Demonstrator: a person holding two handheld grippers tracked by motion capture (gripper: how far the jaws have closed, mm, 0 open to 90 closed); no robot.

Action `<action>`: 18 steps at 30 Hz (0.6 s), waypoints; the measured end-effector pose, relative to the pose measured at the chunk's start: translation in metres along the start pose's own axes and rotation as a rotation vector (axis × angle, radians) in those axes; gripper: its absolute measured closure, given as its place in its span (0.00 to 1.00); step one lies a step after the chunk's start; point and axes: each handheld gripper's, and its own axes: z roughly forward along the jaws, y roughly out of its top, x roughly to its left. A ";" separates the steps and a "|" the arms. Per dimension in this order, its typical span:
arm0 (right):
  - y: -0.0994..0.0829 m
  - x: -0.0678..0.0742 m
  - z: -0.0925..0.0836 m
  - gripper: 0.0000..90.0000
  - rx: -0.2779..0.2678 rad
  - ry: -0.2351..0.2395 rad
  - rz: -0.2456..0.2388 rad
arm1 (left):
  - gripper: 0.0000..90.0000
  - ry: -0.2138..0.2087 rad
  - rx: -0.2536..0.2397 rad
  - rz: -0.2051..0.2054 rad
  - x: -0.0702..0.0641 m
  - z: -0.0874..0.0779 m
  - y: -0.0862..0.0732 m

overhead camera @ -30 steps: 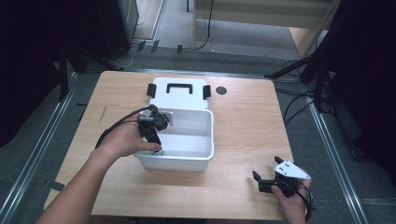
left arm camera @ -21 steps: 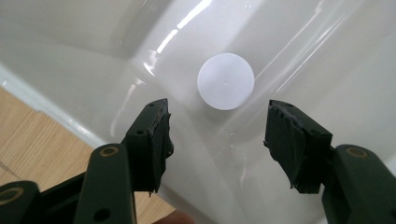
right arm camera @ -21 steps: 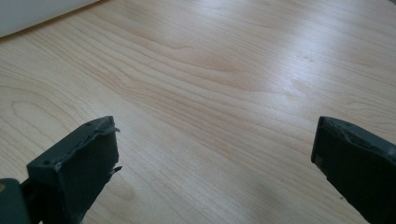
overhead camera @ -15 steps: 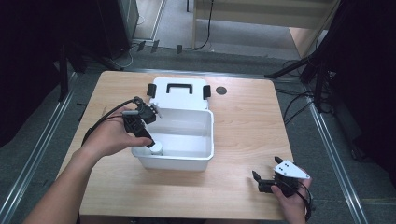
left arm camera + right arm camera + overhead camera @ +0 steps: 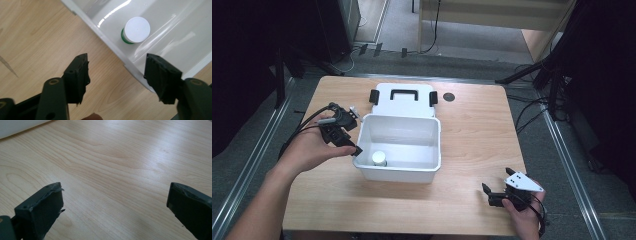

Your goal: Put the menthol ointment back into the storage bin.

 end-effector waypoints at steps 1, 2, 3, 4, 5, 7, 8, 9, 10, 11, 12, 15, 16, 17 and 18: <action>0.000 0.000 0.000 0.01 0.000 0.000 0.000 | 0.38 -0.019 -0.021 -0.015 0.003 0.000 -0.004; 0.000 0.000 0.000 0.01 0.001 0.001 0.000 | 0.38 -0.037 -0.032 -0.026 0.004 0.000 -0.006; 0.000 0.000 0.000 0.01 0.001 0.000 0.000 | 0.37 -0.049 -0.048 -0.037 0.007 0.000 -0.010; 0.000 0.000 0.000 0.01 0.001 0.001 -0.001 | 0.37 -0.043 -0.069 -0.048 0.010 -0.001 -0.015; 0.000 0.000 0.000 0.01 0.001 0.001 -0.001 | 0.37 -0.032 -0.073 -0.052 0.011 -0.002 -0.018; 0.000 0.000 0.000 0.01 0.001 0.000 -0.001 | 0.37 -0.019 -0.078 -0.066 0.014 -0.002 -0.024; 0.000 0.000 0.000 0.01 0.001 0.000 0.000 | 0.37 -0.023 -0.080 -0.074 0.015 -0.001 -0.027; 0.000 0.000 0.000 0.01 0.001 0.000 0.001 | 0.37 -0.024 -0.082 -0.080 0.017 -0.001 -0.031; 0.000 0.000 0.000 0.01 0.002 0.001 0.002 | 0.37 -0.022 -0.086 -0.088 0.019 0.000 -0.035; 0.000 0.000 0.000 0.01 0.001 0.000 0.000 | 0.37 -0.017 -0.088 -0.097 0.020 0.001 -0.039; 0.000 0.001 0.000 0.01 0.002 0.001 0.002 | 0.36 -0.015 -0.089 -0.104 0.022 0.002 -0.043; 0.000 0.001 0.000 0.01 0.002 0.001 0.001 | 0.36 -0.013 -0.103 -0.129 0.026 0.006 -0.055; 0.000 0.001 0.000 0.01 0.002 0.000 0.001 | 0.36 -0.006 -0.110 -0.143 0.028 0.008 -0.060; 0.000 0.001 0.000 0.01 0.003 0.000 0.001 | 0.35 -0.003 -0.115 -0.153 0.030 0.010 -0.065; 0.000 0.001 0.000 0.01 0.003 0.000 0.002 | 0.35 0.000 -0.119 -0.159 0.031 0.011 -0.068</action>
